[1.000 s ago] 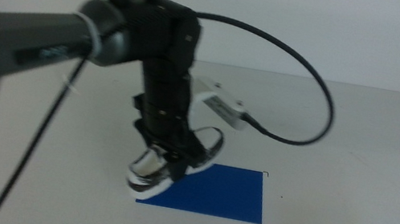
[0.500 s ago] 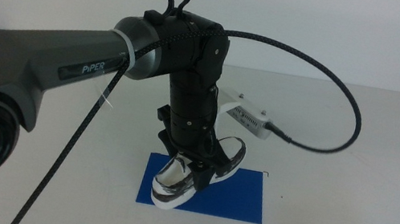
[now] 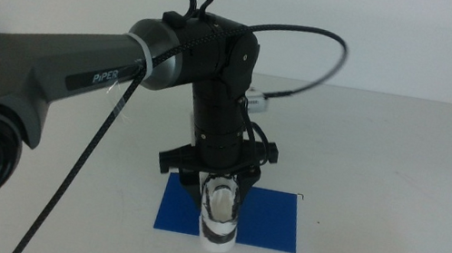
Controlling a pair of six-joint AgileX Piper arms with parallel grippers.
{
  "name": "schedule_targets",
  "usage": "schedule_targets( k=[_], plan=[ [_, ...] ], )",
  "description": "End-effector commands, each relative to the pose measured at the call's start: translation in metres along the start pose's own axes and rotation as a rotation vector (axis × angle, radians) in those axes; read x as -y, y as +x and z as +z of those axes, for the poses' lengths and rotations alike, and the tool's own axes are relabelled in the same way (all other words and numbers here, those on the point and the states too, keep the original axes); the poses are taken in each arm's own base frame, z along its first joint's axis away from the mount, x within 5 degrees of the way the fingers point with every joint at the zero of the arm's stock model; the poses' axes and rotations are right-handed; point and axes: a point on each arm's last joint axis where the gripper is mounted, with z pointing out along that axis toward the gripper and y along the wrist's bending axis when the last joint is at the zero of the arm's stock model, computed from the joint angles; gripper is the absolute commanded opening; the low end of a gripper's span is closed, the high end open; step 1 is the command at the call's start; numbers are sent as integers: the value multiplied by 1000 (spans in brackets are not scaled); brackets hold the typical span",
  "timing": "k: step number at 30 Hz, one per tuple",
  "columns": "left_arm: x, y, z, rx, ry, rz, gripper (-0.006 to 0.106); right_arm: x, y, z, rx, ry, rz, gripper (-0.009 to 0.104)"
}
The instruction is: Use one arm to grab the shoe from the table and place it on the mat.
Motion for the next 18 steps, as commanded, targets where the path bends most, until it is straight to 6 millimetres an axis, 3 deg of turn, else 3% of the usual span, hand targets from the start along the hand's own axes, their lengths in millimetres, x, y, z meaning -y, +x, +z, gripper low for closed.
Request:
schedule_targets(
  k=[1,8,14,18],
  plan=[
    [3,9,-34,6,49,-170,13,0,-11,-3,110,4,-21,66],
    [3,9,-34,1,50,-617,13,0,-11,-3,110,4,-21,66],
    [2,8,-34,5,48,-859,13,0,-11,-3,110,4,-21,66],
    [3,7,-34,0,68,-1115,13,0,-11,-3,110,4,-21,66]
  ],
)
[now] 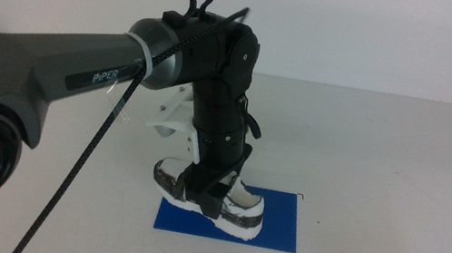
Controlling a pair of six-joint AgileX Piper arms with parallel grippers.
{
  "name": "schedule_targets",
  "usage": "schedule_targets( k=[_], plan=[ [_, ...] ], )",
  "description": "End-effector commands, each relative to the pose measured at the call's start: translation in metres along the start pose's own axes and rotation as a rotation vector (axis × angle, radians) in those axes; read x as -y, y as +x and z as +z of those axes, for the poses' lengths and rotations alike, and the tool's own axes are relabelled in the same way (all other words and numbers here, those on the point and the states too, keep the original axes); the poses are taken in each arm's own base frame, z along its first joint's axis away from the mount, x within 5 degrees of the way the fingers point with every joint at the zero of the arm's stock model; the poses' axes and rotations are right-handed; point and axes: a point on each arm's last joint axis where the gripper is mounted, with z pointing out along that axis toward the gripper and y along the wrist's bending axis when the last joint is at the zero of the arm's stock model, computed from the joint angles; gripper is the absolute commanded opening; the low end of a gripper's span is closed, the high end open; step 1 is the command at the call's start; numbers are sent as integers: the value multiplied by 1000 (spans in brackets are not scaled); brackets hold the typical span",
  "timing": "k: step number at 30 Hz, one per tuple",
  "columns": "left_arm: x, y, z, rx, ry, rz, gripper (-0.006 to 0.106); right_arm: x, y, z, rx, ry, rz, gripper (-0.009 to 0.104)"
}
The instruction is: Use one arm to grab the shoe from the table and place it on the mat.
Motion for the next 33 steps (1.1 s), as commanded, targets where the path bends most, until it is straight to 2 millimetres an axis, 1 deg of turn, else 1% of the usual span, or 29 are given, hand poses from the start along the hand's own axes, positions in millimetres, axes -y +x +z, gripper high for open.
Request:
schedule_targets(
  k=[1,4,7,12,15,19,30,33],
  plan=[
    [-4,7,-34,-34,55,-188,13,0,-11,-3,110,4,-21,66],
    [-4,7,-34,-46,49,-364,13,0,-11,-3,110,4,-21,66],
    [-2,10,-34,-76,68,-373,13,0,-11,-3,110,4,-21,66],
    [8,14,-36,-150,171,-387,13,0,-11,-3,110,4,-21,66],
    [11,15,-36,-163,197,-389,13,0,-11,-3,110,4,-21,66],
    [11,15,-34,-162,190,-391,13,0,-11,-3,110,4,-21,66],
    [15,16,-3,-132,110,-396,13,0,-11,-3,110,4,-21,66],
    [15,15,2,-129,101,-385,13,0,-11,-3,110,4,-21,66]
  ],
)
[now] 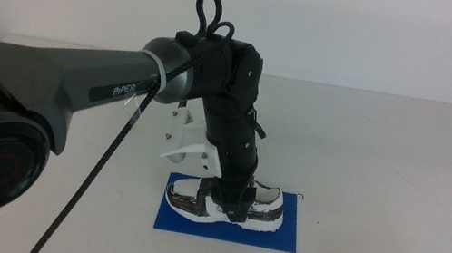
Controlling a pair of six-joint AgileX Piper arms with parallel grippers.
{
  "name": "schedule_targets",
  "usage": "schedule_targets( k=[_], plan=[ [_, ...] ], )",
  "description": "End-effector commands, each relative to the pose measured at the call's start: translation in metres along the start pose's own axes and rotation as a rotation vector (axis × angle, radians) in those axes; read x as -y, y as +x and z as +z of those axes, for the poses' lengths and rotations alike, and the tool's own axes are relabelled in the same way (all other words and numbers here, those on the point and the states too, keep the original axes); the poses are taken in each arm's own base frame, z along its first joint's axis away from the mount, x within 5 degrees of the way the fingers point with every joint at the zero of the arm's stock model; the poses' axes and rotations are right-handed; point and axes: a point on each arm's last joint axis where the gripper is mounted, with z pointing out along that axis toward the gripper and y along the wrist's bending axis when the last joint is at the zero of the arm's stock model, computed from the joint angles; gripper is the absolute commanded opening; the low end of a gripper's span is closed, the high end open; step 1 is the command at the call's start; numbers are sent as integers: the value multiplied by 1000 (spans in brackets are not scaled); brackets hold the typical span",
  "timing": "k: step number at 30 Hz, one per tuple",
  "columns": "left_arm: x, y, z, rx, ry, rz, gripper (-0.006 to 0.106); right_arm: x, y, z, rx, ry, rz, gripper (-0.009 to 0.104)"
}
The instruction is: Use one arm to grab the shoe from the table and place it on the mat.
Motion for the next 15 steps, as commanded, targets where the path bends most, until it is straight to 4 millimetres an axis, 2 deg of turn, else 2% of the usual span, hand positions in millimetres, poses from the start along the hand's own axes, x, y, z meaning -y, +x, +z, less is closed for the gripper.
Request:
schedule_targets(
  k=[1,3,4,5,10,15],
  plan=[
    [-3,11,-24,-54,40,10,13,0,-11,-3,110,4,-21,66],
    [-3,11,-24,-55,38,13,15,0,-11,-3,110,4,-21,66],
    [-3,11,-24,-55,38,13,31,0,-11,-3,110,4,-21,66],
    [-4,10,-25,-50,30,14,69,0,-11,-3,110,4,-21,66],
    [-5,10,-25,-45,20,14,82,0,-11,-3,110,4,-21,66],
    [-7,10,-31,-46,18,17,86,0,-11,-3,110,4,-21,66]
  ],
)
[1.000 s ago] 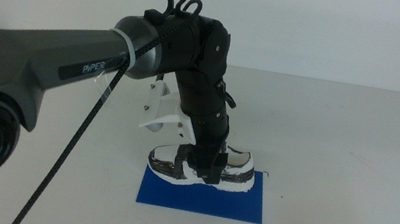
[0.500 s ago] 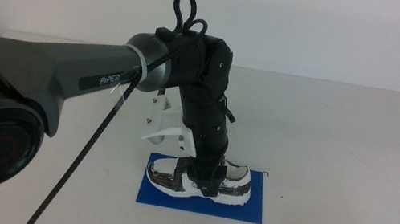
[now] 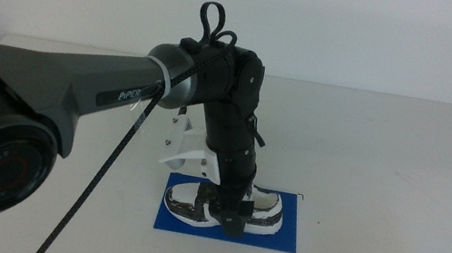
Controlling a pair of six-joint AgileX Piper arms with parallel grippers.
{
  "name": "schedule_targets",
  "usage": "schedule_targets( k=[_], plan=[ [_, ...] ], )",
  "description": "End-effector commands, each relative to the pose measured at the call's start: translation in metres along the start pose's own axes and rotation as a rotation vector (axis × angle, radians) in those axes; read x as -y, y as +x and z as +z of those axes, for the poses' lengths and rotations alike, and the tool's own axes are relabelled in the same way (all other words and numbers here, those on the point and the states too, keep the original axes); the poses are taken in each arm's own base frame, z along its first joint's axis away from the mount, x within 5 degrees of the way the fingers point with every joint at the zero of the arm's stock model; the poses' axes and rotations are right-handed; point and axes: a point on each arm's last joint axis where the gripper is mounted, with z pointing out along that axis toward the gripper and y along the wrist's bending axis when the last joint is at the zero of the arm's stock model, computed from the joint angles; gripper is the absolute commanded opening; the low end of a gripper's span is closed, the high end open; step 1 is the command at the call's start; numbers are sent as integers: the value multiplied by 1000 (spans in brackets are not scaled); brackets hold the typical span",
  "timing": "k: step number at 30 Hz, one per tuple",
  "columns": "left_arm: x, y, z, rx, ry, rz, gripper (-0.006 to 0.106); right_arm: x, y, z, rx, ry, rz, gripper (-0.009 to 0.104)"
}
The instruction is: Use one arm to grab the shoe from the table and place it on the mat.
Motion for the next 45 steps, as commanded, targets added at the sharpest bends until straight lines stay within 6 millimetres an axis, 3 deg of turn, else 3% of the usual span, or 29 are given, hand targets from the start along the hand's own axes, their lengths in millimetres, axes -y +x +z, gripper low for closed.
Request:
schedule_targets(
  k=[1,16,29,32,36,40,45],
  plan=[
    [-6,10,-42,-71,67,18,86,0,-11,-3,110,4,-21,66],
    [-19,11,-56,-75,-18,5,86,0,-11,-3,110,4,-21,66],
    [-16,22,-87,-113,45,40,86,0,-11,-3,110,4,-21,66],
    [-16,24,-105,-103,68,66,86,0,-11,-3,110,4,-21,66],
    [-12,25,-147,-80,242,182,84,0,-11,-3,110,4,-21,66],
    [-12,18,-195,50,458,398,81,0,-11,-3,110,4,-21,66],
    [-18,9,-240,236,613,711,78,0,-11,-3,110,4,-21,66]
  ],
)
